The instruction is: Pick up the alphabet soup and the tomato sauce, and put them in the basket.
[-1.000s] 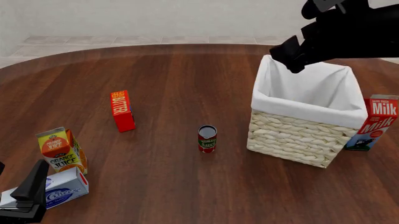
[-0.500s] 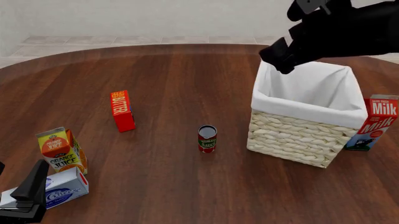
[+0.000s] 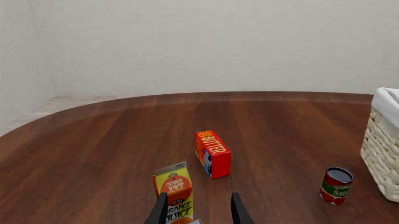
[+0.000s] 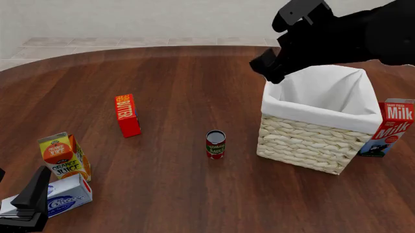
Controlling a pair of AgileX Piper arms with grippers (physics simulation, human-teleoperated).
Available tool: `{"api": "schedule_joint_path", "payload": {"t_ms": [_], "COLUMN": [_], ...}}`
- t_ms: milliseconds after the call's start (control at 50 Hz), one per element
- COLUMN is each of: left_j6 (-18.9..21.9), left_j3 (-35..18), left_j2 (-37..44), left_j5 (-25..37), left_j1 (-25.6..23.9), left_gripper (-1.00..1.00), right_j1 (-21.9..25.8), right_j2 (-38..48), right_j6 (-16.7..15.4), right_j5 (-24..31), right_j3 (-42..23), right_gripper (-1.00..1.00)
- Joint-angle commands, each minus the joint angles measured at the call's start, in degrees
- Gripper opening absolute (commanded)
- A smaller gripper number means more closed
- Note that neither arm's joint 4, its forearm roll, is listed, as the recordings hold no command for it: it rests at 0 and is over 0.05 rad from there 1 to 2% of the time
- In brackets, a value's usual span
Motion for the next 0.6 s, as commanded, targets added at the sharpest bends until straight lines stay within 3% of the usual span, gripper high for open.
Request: {"api": "schedule_joint_path", "payload": {"t_ms": [20,600], "left_j6": [0.00,0.00], "left_j3": [0.00,0.00], "left_j2": [0.00,0.00], "left_j5": [0.00,0.00], "left_j1": [0.00,0.00], "left_gripper": [1.00,1.00], "right_j1": [1.65,6.28], "right_j2": [1.94,6.24], "right_j6": [-0.17,-1.18], "right_j5": [-0.61,-1.66], "right_j3": [-0.27,-0.69], "right_gripper": [1.00,1.00]}}
